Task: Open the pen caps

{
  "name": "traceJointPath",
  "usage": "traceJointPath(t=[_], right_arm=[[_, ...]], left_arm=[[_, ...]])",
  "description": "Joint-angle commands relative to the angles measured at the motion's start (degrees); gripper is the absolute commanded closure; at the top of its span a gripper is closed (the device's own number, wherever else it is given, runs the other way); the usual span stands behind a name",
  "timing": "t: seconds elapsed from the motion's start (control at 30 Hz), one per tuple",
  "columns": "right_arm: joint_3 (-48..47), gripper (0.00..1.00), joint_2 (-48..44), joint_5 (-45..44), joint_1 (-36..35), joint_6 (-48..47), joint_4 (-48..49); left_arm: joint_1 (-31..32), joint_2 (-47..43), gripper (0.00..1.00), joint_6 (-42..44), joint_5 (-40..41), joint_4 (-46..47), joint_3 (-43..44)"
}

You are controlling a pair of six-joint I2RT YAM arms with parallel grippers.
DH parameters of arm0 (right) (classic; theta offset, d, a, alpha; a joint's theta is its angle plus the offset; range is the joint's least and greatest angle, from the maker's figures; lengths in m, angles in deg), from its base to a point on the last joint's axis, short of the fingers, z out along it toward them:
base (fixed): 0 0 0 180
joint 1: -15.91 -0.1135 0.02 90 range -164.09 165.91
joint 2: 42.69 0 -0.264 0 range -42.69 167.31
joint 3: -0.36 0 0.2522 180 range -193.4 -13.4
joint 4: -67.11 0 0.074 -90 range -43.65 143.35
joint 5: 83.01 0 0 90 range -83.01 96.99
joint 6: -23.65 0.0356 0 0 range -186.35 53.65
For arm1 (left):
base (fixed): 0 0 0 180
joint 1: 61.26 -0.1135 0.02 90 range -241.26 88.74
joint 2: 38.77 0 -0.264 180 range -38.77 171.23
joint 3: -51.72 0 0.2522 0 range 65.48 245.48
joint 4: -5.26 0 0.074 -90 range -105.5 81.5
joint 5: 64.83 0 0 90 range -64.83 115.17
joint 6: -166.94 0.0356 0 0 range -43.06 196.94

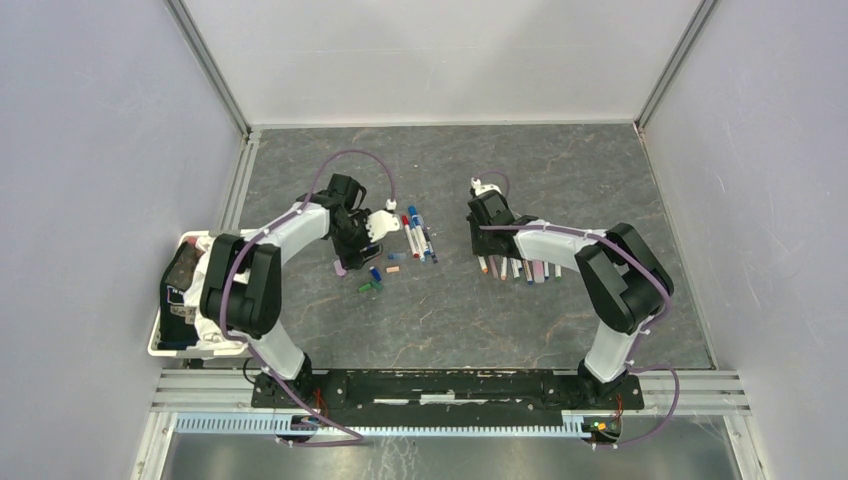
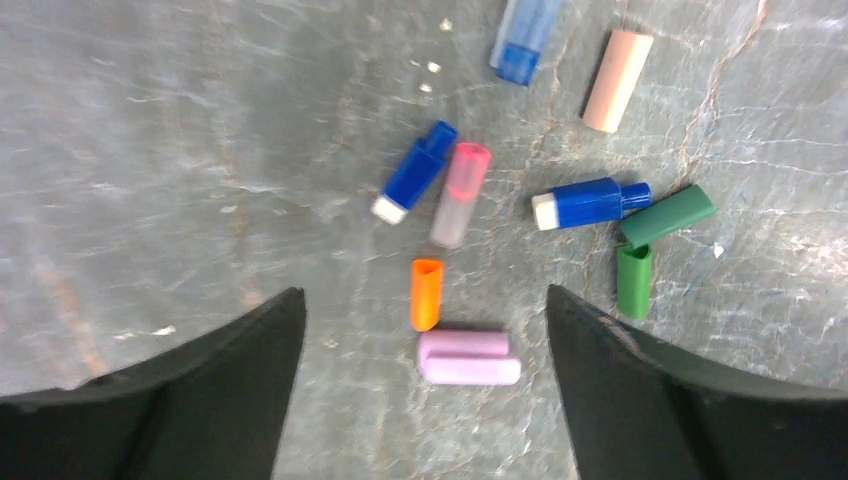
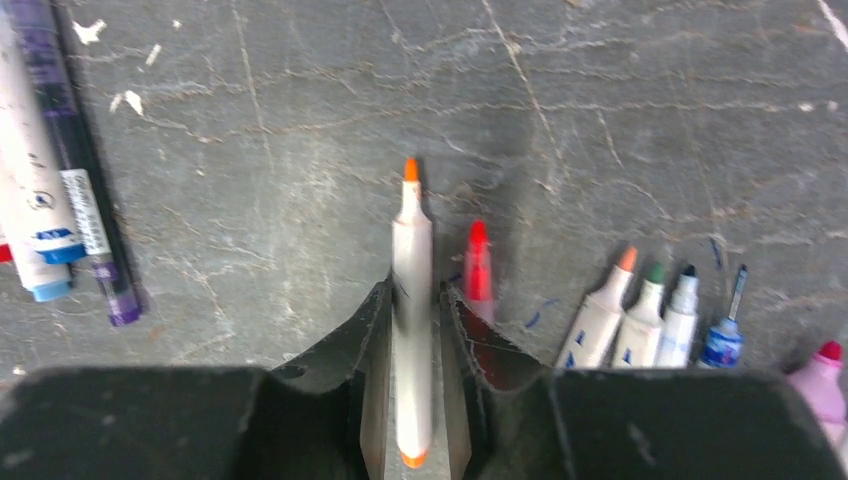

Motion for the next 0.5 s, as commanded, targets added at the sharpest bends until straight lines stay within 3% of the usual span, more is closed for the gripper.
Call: traceJointPath(t=[0.0, 0.23, 0.47], right_arm=[[2.34, 0.71, -4.46, -5.39, -0.21, 1.77, 0.80], [-4.53, 0.63, -4.77, -4.77, -4.83, -1.39, 0.54], [-15.45, 0.65, 6.04, 2.72, -7.54, -4.71, -0.38]], left_arm=[[0.18, -6.07, 0.01, -5.70, -6.46, -4.14, 7.61], [0.18, -8.32, 0.00, -13.53, -5.85, -12.09, 20.92], [0.10, -15.19, 0.00, -20.11, -4.33, -8.61, 23.06]])
